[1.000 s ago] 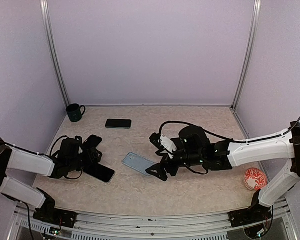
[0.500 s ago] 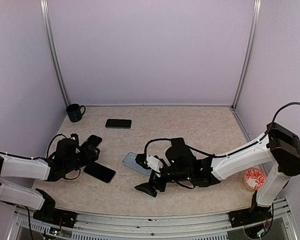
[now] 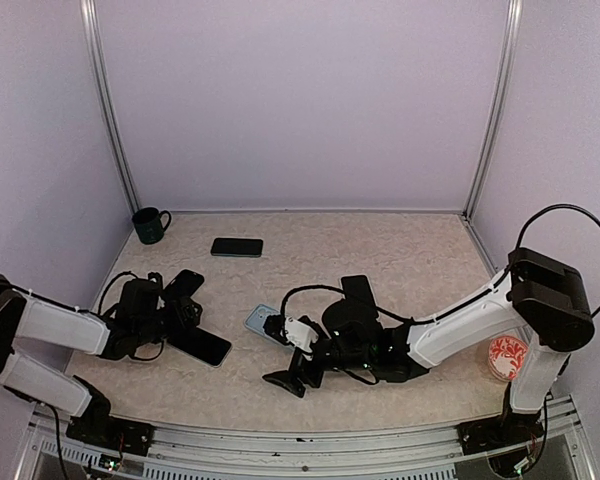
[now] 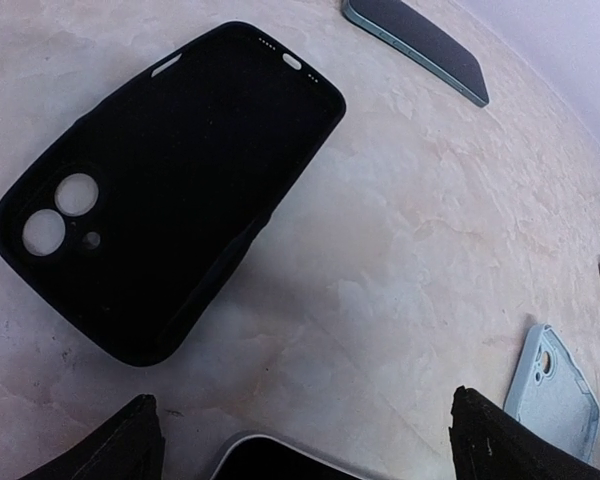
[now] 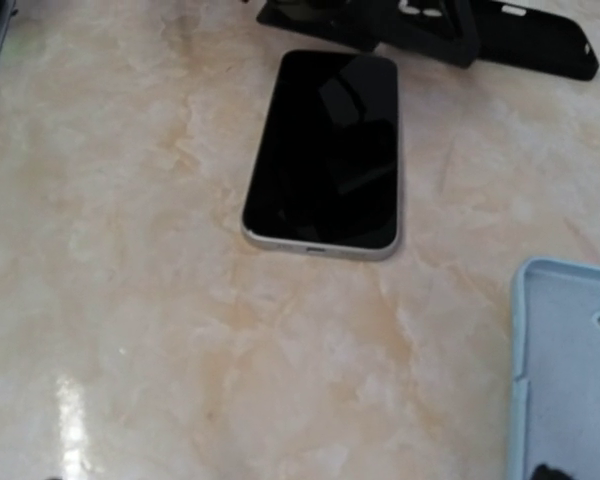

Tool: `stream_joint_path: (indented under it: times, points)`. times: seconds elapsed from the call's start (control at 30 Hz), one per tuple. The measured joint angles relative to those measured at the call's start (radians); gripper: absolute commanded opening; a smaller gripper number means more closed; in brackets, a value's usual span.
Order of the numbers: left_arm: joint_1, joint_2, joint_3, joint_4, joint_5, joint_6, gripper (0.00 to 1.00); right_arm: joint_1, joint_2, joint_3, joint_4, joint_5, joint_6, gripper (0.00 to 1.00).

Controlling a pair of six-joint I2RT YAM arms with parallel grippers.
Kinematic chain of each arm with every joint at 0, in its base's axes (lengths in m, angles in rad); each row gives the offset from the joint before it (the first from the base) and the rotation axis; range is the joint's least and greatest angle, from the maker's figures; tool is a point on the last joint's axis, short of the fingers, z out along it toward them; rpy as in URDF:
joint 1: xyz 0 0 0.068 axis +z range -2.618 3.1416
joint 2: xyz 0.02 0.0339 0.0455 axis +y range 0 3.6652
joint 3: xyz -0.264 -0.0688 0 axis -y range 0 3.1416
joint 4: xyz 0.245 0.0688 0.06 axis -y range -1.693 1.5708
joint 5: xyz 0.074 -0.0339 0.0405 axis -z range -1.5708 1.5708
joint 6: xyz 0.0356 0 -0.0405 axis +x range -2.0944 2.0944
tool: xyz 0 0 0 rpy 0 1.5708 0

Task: Put the phone into the phone case
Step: Move the phone to the center of the board.

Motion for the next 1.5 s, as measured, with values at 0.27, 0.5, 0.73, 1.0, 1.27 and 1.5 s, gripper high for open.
stream_joint_path:
  times: [0.27,0.5,0.73,1.0,1.27,1.5]
  points:
    - [-0.034,0.020,0.000,0.040,0.047,0.010,0.96,0.000,0.027,-0.001,0.062,0.003,-0.007,0.99]
    - [-0.093,0.034,-0.008,0.080,0.062,-0.002,0.96,0.001,0.050,-0.002,0.108,0.022,-0.010,0.99]
    - [-0.136,0.034,-0.031,0.128,0.061,-0.036,0.96,0.003,0.113,0.003,0.114,0.061,-0.015,0.99]
    - [-0.196,0.034,-0.033,0.135,0.056,-0.079,0.96,0.023,0.177,0.039,0.111,0.095,-0.026,1.00]
    - [-0.256,0.009,-0.032,0.101,0.015,-0.134,0.96,0.042,0.224,0.095,0.099,0.095,-0.024,1.00]
    - [-0.282,-0.039,-0.033,0.032,-0.008,-0.167,0.96,0.042,0.273,0.132,0.078,0.095,-0.004,0.99]
